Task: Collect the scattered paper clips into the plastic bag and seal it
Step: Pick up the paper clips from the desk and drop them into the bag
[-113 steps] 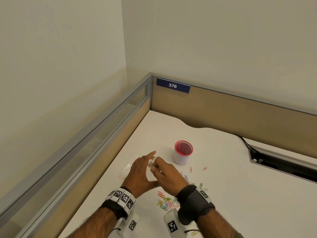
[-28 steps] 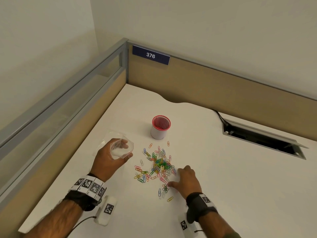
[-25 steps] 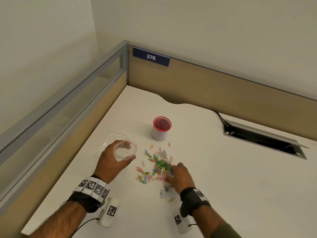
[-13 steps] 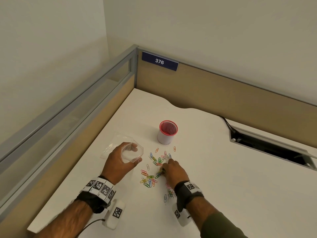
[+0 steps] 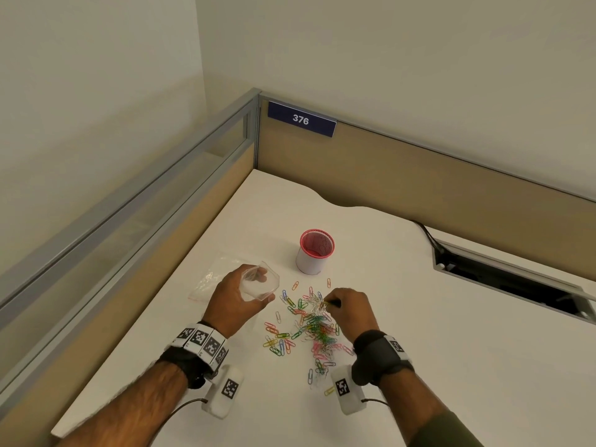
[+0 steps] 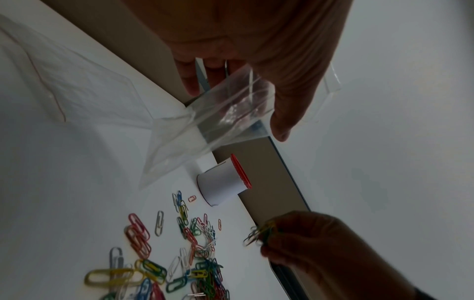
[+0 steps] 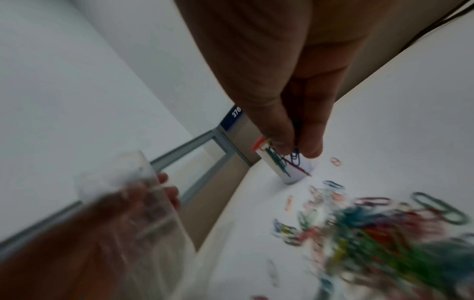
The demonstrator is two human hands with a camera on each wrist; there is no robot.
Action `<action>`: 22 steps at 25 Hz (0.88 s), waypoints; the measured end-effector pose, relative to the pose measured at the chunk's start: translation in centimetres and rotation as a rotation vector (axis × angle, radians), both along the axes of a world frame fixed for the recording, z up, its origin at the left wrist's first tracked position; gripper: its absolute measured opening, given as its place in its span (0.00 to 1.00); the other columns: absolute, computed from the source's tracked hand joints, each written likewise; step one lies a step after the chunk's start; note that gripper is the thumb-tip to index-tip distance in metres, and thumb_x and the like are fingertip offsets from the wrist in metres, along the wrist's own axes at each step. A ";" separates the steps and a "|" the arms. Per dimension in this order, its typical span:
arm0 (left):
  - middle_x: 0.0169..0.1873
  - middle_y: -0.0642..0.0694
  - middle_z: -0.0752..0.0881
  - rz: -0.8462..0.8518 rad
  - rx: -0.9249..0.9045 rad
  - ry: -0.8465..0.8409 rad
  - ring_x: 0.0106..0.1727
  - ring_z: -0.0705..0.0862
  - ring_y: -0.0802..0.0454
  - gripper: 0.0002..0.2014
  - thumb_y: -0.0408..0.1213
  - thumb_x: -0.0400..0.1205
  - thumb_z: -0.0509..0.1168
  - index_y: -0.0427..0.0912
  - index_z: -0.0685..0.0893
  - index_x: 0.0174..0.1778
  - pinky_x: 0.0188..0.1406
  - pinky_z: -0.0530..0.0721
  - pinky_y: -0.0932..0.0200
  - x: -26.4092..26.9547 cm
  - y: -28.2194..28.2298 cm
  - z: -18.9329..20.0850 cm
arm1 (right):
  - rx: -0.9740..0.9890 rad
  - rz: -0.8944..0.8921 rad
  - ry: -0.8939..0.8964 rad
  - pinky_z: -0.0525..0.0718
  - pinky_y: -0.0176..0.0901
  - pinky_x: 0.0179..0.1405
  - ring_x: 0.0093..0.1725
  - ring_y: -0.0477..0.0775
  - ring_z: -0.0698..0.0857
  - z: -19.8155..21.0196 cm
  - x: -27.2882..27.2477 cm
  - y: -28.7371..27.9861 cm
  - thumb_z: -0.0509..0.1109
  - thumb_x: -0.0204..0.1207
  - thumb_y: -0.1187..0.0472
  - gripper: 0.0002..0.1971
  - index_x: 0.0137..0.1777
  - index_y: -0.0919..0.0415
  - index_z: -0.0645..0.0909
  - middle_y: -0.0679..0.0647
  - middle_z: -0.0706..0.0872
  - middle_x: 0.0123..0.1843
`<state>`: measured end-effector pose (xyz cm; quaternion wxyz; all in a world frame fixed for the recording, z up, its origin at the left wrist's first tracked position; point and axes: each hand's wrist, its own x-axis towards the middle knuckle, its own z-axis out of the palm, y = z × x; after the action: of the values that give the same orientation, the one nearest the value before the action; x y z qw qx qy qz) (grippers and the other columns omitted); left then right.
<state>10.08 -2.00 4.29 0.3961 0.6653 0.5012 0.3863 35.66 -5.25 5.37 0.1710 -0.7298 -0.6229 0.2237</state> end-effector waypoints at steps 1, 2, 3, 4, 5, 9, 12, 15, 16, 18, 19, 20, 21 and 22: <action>0.51 0.54 0.89 -0.001 -0.002 0.006 0.60 0.85 0.58 0.20 0.39 0.71 0.82 0.52 0.83 0.55 0.67 0.80 0.54 0.2 0.0 0.0 | 0.026 -0.011 0.059 0.86 0.45 0.52 0.45 0.53 0.86 1.0 -0.1 -0.1 0.72 0.76 0.65 0.06 0.50 0.61 0.88 0.55 0.91 0.47; 0.51 0.55 0.89 -0.002 -0.005 0.009 0.60 0.85 0.59 0.20 0.39 0.71 0.82 0.52 0.83 0.56 0.67 0.80 0.54 0.5 0.0 0.0 | 0.052 -0.014 0.119 0.87 0.46 0.52 0.43 0.52 0.86 2.2 -0.3 -0.1 0.73 0.75 0.65 0.05 0.49 0.61 0.89 0.54 0.90 0.45; 0.51 0.55 0.89 -0.002 -0.011 0.012 0.60 0.85 0.59 0.20 0.39 0.71 0.82 0.53 0.83 0.56 0.67 0.80 0.54 0.6 0.0 0.1 | 0.083 -0.008 0.173 0.87 0.45 0.51 0.42 0.51 0.87 3.5 -0.6 -0.1 0.74 0.74 0.65 0.05 0.48 0.60 0.89 0.52 0.90 0.43; 0.50 0.55 0.89 -0.004 -0.015 0.014 0.59 0.85 0.60 0.21 0.39 0.71 0.82 0.53 0.83 0.56 0.67 0.80 0.54 0.8 0.0 0.0 | 0.111 0.005 0.214 0.87 0.43 0.49 0.41 0.50 0.87 5.0 -1.1 0.0 0.75 0.73 0.65 0.05 0.47 0.59 0.89 0.51 0.90 0.42; 0.50 0.56 0.89 -0.004 -0.018 0.017 0.59 0.85 0.60 0.21 0.39 0.71 0.82 0.53 0.83 0.56 0.67 0.80 0.54 1.0 0.0 0.0 | 0.134 0.027 0.250 0.87 0.40 0.48 0.41 0.48 0.88 6.4 -1.7 0.0 0.75 0.73 0.65 0.05 0.48 0.59 0.89 0.50 0.90 0.42; 0.48 0.56 0.88 -0.018 -0.011 0.029 0.58 0.85 0.57 0.21 0.41 0.70 0.81 0.54 0.83 0.56 0.65 0.82 0.50 1.4 -0.1 0.1 | 0.232 0.163 0.272 0.86 0.31 0.47 0.42 0.43 0.87 10.9 -4.8 0.1 0.75 0.75 0.64 0.06 0.51 0.57 0.89 0.46 0.89 0.43; 0.49 0.56 0.88 -0.033 -0.011 0.034 0.58 0.85 0.54 0.20 0.41 0.70 0.81 0.55 0.82 0.55 0.64 0.83 0.51 1.8 -0.1 0.5 | 0.263 0.289 0.124 0.86 0.38 0.49 0.44 0.47 0.86 11.3 -7.0 0.7 0.71 0.77 0.65 0.07 0.51 0.58 0.88 0.50 0.90 0.46; 0.51 0.53 0.87 -0.056 -0.013 0.025 0.57 0.85 0.55 0.21 0.46 0.70 0.79 0.51 0.81 0.56 0.60 0.84 0.52 2.3 -0.1 0.8 | 0.187 0.338 0.020 0.85 0.42 0.48 0.45 0.49 0.84 10.7 -8.5 1.2 0.69 0.79 0.61 0.07 0.53 0.56 0.87 0.50 0.88 0.48; 0.50 0.53 0.87 -0.061 -0.014 0.015 0.56 0.86 0.56 0.21 0.47 0.69 0.78 0.51 0.81 0.56 0.59 0.85 0.54 2.3 -0.2 0.9 | 0.189 0.338 0.023 0.84 0.41 0.48 0.46 0.48 0.84 10.7 -8.7 1.1 0.69 0.79 0.59 0.08 0.54 0.56 0.86 0.50 0.87 0.49; 0.49 0.54 0.87 -0.058 -0.002 0.014 0.56 0.85 0.57 0.19 0.45 0.71 0.79 0.51 0.82 0.54 0.58 0.82 0.59 2.3 -0.2 1.1 | 0.266 0.315 0.064 0.83 0.37 0.49 0.46 0.47 0.84 11.1 -8.4 0.9 0.68 0.79 0.60 0.09 0.56 0.55 0.86 0.48 0.87 0.50; 0.49 0.55 0.87 -0.051 0.003 0.018 0.56 0.85 0.57 0.18 0.42 0.72 0.80 0.50 0.82 0.54 0.58 0.81 0.61 2.2 -0.2 1.2 | 0.314 0.288 0.085 0.83 0.36 0.49 0.46 0.46 0.84 11.4 -7.8 0.9 0.68 0.79 0.61 0.09 0.56 0.55 0.86 0.48 0.87 0.49; 0.49 0.55 0.87 -0.041 0.003 0.015 0.57 0.85 0.57 0.17 0.41 0.72 0.80 0.49 0.82 0.53 0.59 0.79 0.62 2.0 -0.2 1.2 | 0.352 0.249 0.101 0.82 0.35 0.49 0.46 0.46 0.84 11.3 -7.0 1.0 0.68 0.79 0.62 0.08 0.55 0.56 0.86 0.48 0.88 0.48; 0.49 0.55 0.87 -0.032 0.000 0.004 0.58 0.85 0.57 0.18 0.42 0.72 0.81 0.48 0.82 0.53 0.59 0.78 0.63 1.7 -0.3 1.2 | 0.365 0.202 0.099 0.82 0.35 0.49 0.45 0.46 0.84 10.8 -5.8 1.3 0.69 0.78 0.63 0.08 0.54 0.56 0.87 0.48 0.88 0.48; 0.49 0.56 0.88 -0.025 -0.001 -0.008 0.58 0.85 0.57 0.18 0.44 0.71 0.80 0.48 0.82 0.52 0.60 0.78 0.65 1.4 -0.3 1.2 | 0.345 0.149 0.082 0.82 0.37 0.49 0.45 0.48 0.84 9.6 -4.3 1.7 0.69 0.78 0.64 0.07 0.53 0.57 0.87 0.49 0.88 0.47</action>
<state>11.43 -2.30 5.45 0.4032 0.6698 0.4914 0.3838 31.32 -3.56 15.00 0.3020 -0.6319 -0.6967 0.1553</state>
